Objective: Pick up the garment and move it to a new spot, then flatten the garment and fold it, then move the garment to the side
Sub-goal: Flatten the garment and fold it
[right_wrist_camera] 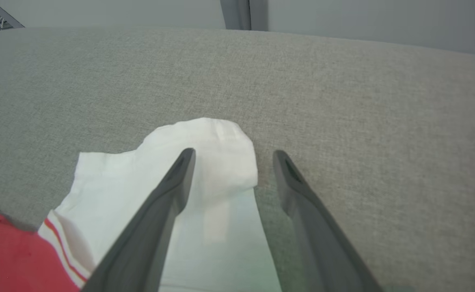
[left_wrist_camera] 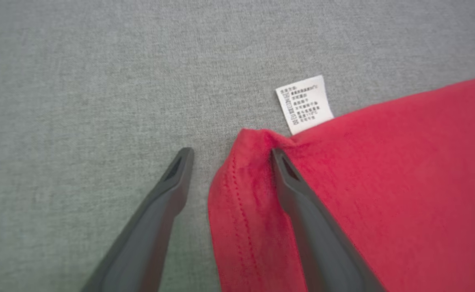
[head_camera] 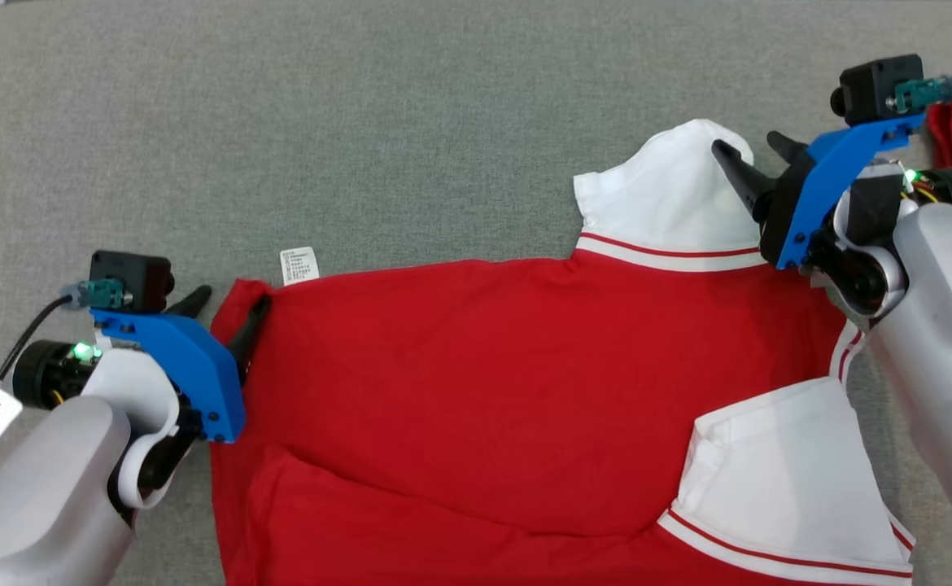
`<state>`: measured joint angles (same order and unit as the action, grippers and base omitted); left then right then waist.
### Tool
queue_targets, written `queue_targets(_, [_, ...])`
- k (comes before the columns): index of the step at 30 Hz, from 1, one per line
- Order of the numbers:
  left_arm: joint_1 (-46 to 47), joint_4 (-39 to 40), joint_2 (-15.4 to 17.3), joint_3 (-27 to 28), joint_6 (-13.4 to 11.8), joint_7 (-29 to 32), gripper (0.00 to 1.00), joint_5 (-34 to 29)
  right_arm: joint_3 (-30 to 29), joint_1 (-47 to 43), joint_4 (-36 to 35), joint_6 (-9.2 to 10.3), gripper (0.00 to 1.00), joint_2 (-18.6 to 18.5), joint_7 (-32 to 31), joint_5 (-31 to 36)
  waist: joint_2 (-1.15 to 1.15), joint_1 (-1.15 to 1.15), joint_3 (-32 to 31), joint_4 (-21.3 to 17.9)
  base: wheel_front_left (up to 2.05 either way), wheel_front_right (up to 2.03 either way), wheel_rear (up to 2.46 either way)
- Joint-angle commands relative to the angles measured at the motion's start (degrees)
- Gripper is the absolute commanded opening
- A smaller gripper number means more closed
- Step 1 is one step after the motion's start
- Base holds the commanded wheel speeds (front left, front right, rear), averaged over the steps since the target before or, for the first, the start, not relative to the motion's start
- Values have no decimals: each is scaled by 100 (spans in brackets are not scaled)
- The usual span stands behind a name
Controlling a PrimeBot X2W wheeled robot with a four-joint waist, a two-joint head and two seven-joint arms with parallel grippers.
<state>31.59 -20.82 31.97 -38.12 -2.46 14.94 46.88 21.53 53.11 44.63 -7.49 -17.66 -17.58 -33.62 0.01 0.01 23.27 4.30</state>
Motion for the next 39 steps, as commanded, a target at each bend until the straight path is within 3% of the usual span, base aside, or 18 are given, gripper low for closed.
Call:
queue_targets(1, [105, -89, -30, -33, 8, 45, 100, -26, 54, 149, 108, -1, 100, -2, -22, -63, -1, -1, 89, 62, 0, 0, 0])
queue_targets(5, [256, -194, -160, -143, 143, 201, 100, 8, 335, 453, 592, -1, 100, 86, -340, -328, -1, -1, 193, 112, 0, 0, 0])
queue_targets(11, [366, -295, -218, -263, 291, 388, 100, 36, 955, 389, 690, -6, 100, 142, -1105, -915, -1, -1, 262, 100, 0, 0, 0])
queue_targets(12, [371, -302, -216, -290, 338, 427, 100, 52, 1051, 372, 618, -8, 80, 125, -1138, -1019, -1, -1, 267, 91, 0, 0, 0])
queue_targets(13, [363, -302, -219, -308, 375, 469, 100, 83, 1144, 363, 541, -9, 50, 89, -1136, -1101, -1, -1, 269, 82, 0, 0, 0])
queue_targets(14, [355, -295, -222, -319, 405, 510, 44, 123, 1220, 354, 486, -9, 20, 44, -1110, -1178, -1, -1, 267, 75, 0, 0, 0])
queue_targets(15, [349, -275, -217, -337, 432, 549, 10, 136, 1298, 345, 437, -8, 0, 5, -1078, -1253, -1, -1, 261, 67, 0, 0, 0])
queue_targets(16, [345, -257, -206, -328, 434, 559, 0, 160, 1365, 336, 408, -8, 0, -32, -1037, -1317, -1, -1, 250, 61, 0, 0, 0])
queue_targets(28, [301, -235, 69, -2, 178, 250, 0, 212, 1555, 703, 728, -1, 0, -153, 480, -1576, -1, -1, -205, -90, 0, 0, 0])
queue_targets(39, [179, -343, 358, -48, 255, 478, 0, 267, 2055, 543, 642, -1, 0, -175, 858, -1940, -1, -1, -563, -362, 0, 0, 0])
